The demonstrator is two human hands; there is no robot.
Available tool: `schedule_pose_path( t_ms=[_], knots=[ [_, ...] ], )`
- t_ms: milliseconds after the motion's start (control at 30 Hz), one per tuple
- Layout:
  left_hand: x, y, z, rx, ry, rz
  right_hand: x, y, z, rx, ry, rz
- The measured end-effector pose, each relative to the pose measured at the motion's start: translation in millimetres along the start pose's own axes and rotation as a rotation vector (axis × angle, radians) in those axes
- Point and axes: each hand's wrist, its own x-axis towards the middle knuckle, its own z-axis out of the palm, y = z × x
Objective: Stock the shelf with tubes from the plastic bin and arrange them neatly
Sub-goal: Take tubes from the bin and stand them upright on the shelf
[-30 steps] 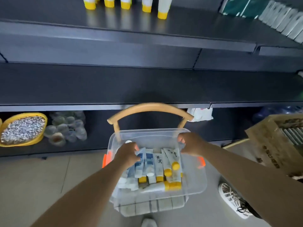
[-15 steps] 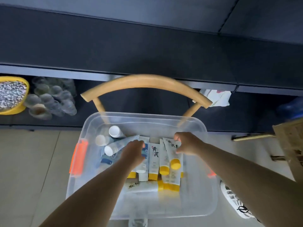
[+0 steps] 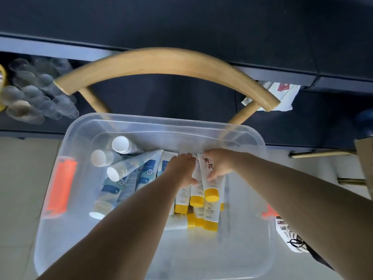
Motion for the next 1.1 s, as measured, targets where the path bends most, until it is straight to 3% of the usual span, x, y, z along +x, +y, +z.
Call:
schedule_pose_path(
  t_ms=[333,900,1100],
  knots=[
    [22,1,-2,0.069,-0.134,0.053,11,1,2,-0.020,-0.070,-0.024],
    [6,0,0,0.149,-0.134,0.050,1,-9,3,-0.069,-0.041,-0.016],
    [2,1,1,0.024,-0.106,0.008,-4,-8,4,-0.087,-0.042,-0.009]
  ],
)
